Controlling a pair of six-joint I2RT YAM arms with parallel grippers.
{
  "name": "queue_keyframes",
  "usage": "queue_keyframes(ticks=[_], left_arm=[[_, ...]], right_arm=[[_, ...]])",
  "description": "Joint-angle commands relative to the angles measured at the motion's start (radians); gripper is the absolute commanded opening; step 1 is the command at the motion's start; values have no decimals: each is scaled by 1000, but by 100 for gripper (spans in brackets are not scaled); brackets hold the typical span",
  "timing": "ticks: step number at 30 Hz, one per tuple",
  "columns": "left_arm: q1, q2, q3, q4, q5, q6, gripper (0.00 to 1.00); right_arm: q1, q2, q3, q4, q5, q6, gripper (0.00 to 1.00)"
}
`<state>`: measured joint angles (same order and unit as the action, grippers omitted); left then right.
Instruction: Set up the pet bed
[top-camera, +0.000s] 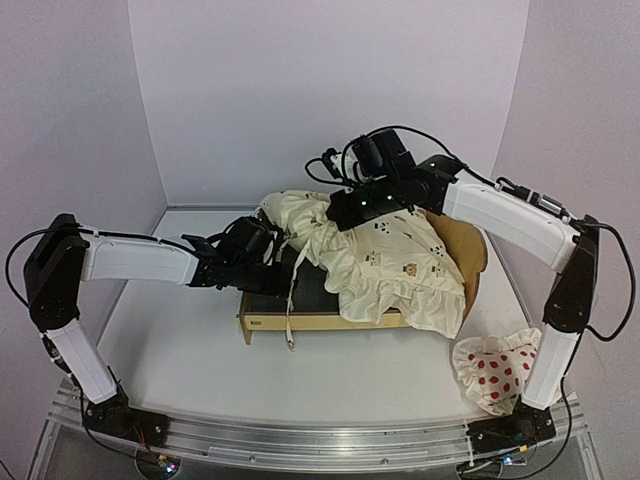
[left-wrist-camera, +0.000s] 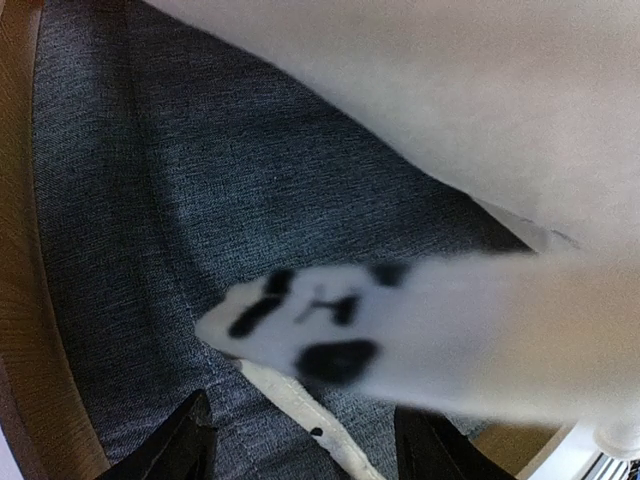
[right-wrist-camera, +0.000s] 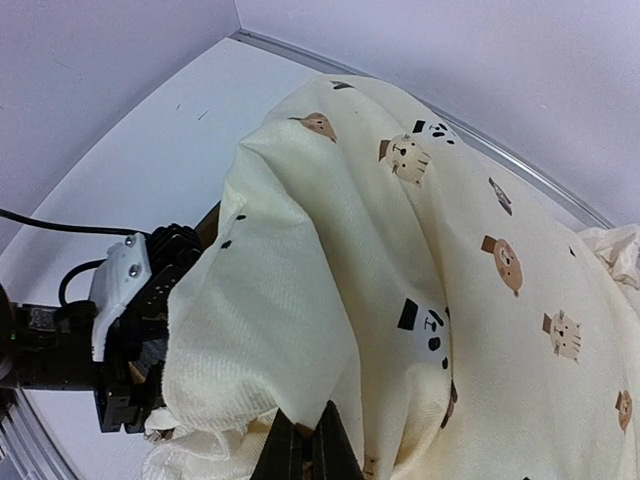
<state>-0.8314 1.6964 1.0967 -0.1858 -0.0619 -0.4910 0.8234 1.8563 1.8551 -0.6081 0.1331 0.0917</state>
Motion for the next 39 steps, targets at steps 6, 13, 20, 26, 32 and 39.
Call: queue_keyframes(ticks=[6,13,20,26,32,39], left_arm=[[-2,61,-14,117,-22,-24,58],[-10,60,-32,181,29,-22,50],[-15,105,-19,206,45,-30,36],[-30,122,1,201,18,-27,19],[-35,148,17,192,-3,-22,4],[-60,111,18,200,-13,14,0]], right_arm=[[-6,-78,-21,17,29,-7,0],[-7,-78,-32,19,22,-8,0],[-6,-80,-40,19,18,-8,0],[-6,-81,-44,19,8,-3,0],[-6,-90,-53,19,4,0,0],[-7,-99,-56,19,-2,5,0]])
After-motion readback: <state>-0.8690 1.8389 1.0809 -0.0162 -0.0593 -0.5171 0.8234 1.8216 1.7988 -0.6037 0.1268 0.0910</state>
